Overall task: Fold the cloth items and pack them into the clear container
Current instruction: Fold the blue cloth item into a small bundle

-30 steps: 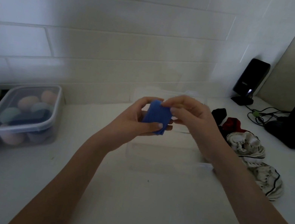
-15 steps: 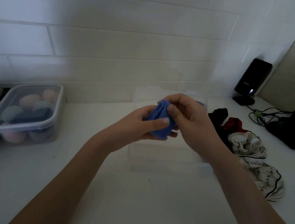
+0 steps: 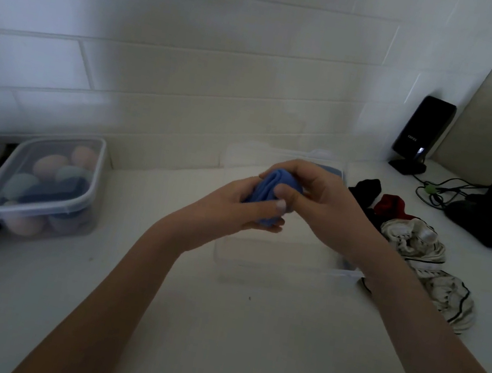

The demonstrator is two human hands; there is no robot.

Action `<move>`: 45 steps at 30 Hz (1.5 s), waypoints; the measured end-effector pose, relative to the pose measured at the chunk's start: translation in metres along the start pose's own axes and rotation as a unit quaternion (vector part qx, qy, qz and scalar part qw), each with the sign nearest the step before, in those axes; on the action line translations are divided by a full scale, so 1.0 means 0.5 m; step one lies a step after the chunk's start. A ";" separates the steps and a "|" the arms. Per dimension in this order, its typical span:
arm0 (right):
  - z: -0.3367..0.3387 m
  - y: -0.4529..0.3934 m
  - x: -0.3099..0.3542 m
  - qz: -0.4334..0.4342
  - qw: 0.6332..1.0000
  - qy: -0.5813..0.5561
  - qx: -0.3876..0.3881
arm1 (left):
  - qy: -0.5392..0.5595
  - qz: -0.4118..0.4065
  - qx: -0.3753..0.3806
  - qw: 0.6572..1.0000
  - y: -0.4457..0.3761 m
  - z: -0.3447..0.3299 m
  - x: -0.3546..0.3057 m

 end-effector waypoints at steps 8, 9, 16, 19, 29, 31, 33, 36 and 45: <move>0.011 0.003 -0.008 -0.020 0.999 -0.032 0.012 | 0.029 0.013 0.042 0.999 0.002 0.002 0.006; 0.014 0.003 -0.007 -0.021 0.999 -0.035 0.001 | 0.023 0.010 0.046 0.999 0.003 0.000 0.004; 0.031 0.003 -0.012 -0.005 0.994 0.039 -0.102 | -0.269 -0.076 -0.142 0.950 -0.005 0.026 0.001; 0.038 0.000 -0.014 -0.072 0.985 -0.040 -0.151 | -0.270 -0.112 -0.186 0.938 -0.005 0.044 -0.003; -0.012 0.041 -0.067 -0.319 0.927 -0.195 -0.036 | -0.304 -0.193 -0.194 0.913 0.002 0.059 -0.013; -0.007 0.045 -0.069 -0.328 0.932 -0.152 -0.020 | -0.307 -0.186 -0.223 0.906 0.006 0.069 -0.018; -0.011 0.052 -0.073 -0.343 0.935 -0.085 -0.010 | -0.250 -0.177 -0.264 0.915 0.009 0.079 -0.017; -0.040 0.055 -0.075 -0.347 0.938 -0.019 0.001 | -0.189 -0.141 -0.314 0.920 0.000 0.076 0.007; -0.073 0.048 -0.067 -0.318 0.942 -0.006 0.107 | -0.217 -0.138 -0.310 0.915 -0.008 0.072 0.017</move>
Point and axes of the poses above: each hand's wrist, its own y-axis away from the middle knuckle, its own z-axis out of the back of the hand, x = y × z, the point moved 5 cm from there along -y, towards the middle knuckle, and after that the axes turned 11 degrees about z, right-handed, at the moved point
